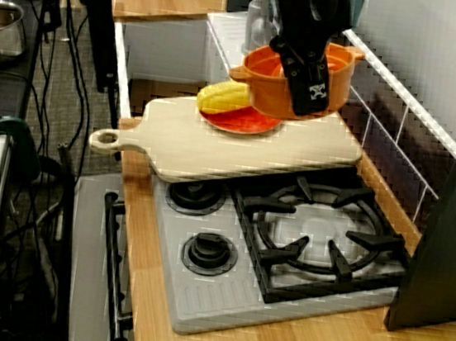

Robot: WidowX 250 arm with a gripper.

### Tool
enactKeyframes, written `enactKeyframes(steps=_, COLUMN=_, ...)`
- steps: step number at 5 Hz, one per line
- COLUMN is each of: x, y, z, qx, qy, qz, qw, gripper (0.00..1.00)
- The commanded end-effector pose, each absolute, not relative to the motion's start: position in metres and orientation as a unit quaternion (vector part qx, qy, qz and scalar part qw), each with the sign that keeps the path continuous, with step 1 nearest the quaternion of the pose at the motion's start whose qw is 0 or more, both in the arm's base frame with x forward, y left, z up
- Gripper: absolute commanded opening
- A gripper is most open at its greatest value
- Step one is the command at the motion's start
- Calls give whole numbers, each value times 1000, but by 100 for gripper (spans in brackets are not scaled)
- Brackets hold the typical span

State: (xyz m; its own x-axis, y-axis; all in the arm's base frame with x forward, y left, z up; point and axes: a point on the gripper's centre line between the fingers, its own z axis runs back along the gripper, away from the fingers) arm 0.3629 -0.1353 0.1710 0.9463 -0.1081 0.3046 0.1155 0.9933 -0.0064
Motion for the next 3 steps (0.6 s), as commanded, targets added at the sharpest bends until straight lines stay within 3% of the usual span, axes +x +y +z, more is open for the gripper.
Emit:
enactKeyframes(steps=1, x=355, y=-129, z=205, qx=-26, qy=-193, qz=-55, qw=979, gripper=0)
enactKeyframes(steps=3, x=353, y=-128, z=212, qx=-27, qy=-199, qz=-55, qw=978, gripper=0)
